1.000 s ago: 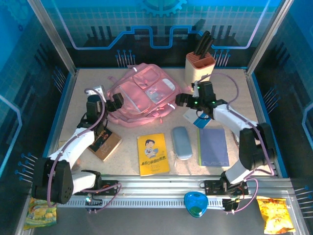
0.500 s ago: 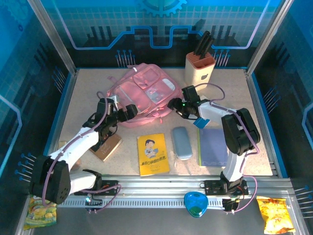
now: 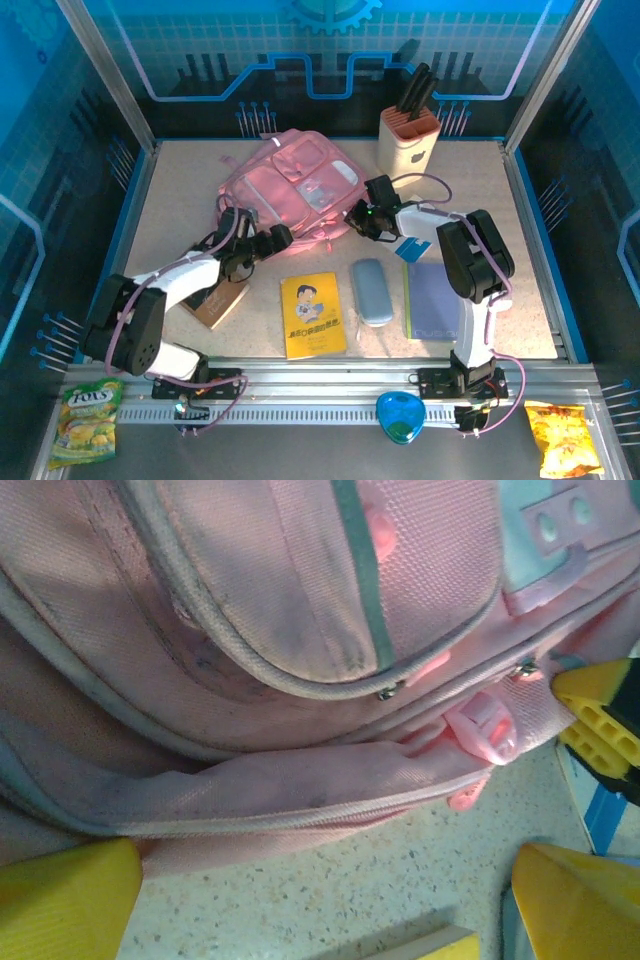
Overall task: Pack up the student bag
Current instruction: Rotate the student bag at the top-center of the table, then unzip the student bag at the top-center of the table.
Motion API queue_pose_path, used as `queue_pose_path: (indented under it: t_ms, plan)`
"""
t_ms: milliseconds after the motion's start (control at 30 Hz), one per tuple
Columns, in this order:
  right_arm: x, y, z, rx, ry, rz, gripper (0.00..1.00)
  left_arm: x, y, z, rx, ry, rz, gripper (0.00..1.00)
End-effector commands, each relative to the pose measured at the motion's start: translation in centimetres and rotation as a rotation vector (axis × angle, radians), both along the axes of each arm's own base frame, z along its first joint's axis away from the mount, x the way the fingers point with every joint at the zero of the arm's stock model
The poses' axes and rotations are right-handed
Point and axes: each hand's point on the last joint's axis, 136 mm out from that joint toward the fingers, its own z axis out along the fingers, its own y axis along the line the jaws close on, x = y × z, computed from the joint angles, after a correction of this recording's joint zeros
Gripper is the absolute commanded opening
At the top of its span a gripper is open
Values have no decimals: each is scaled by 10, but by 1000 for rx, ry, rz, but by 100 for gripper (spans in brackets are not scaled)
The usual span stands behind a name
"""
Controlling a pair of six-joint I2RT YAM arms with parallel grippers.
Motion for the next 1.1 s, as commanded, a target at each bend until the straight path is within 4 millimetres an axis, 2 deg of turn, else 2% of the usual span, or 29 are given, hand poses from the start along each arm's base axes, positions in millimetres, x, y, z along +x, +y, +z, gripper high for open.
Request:
queue_pose_path:
  t_ms: [0,200,333,433,600,700,833,967,1067]
  plan:
    - [-2,-4,10,-21,-41,-8,8,22,-8,10,-24,-40,14,96]
    - [-24,-25,18,7,-73,-33,2,47,-13,-2,14,-23,3,95]
    - [-32,-22,26,61,-91,-25,2,57,-9,-1,74,-24,0,94]
    - [-29,-15,35,109,-103,-25,1,52,-4,12,108,-38,-4,92]
    - [-22,-3,54,177,-130,-20,1,21,-6,33,214,-77,-60,92]
    - [-19,4,63,205,-142,-10,0,-1,-22,34,267,-102,-142,88]
    - [-16,14,73,242,-148,17,0,-24,-56,28,335,-131,-264,83]
    - [-15,21,83,272,-157,35,1,-31,-88,20,376,-157,-364,74]
    - [-15,24,92,282,-168,47,0,-28,-106,12,398,-152,-402,67]
